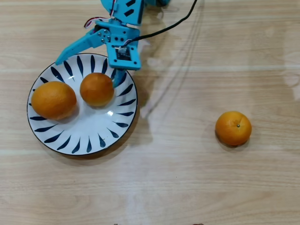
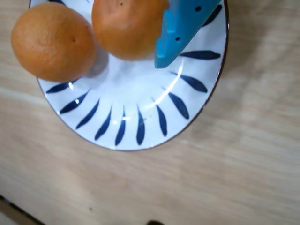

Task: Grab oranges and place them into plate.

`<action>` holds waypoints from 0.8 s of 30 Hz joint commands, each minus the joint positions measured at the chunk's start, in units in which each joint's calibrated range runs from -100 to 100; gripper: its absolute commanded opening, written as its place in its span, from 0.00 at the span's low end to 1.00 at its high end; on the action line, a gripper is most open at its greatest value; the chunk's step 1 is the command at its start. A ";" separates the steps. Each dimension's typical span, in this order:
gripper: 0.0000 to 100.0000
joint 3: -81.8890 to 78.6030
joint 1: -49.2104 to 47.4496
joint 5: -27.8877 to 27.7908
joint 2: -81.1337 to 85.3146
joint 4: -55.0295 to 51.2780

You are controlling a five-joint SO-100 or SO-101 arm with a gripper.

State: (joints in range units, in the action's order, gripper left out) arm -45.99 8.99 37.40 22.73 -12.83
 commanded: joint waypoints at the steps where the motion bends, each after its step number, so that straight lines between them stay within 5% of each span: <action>1: 0.31 6.11 -8.02 -0.24 2.80 0.59; 4: 0.22 8.65 -12.78 -0.24 2.63 0.59; 18: 0.29 36.17 -31.65 2.54 -13.17 -0.27; 24: 0.29 52.38 -34.39 8.49 -23.66 -22.71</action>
State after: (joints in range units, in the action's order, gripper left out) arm -4.12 -24.27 41.89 2.67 -21.96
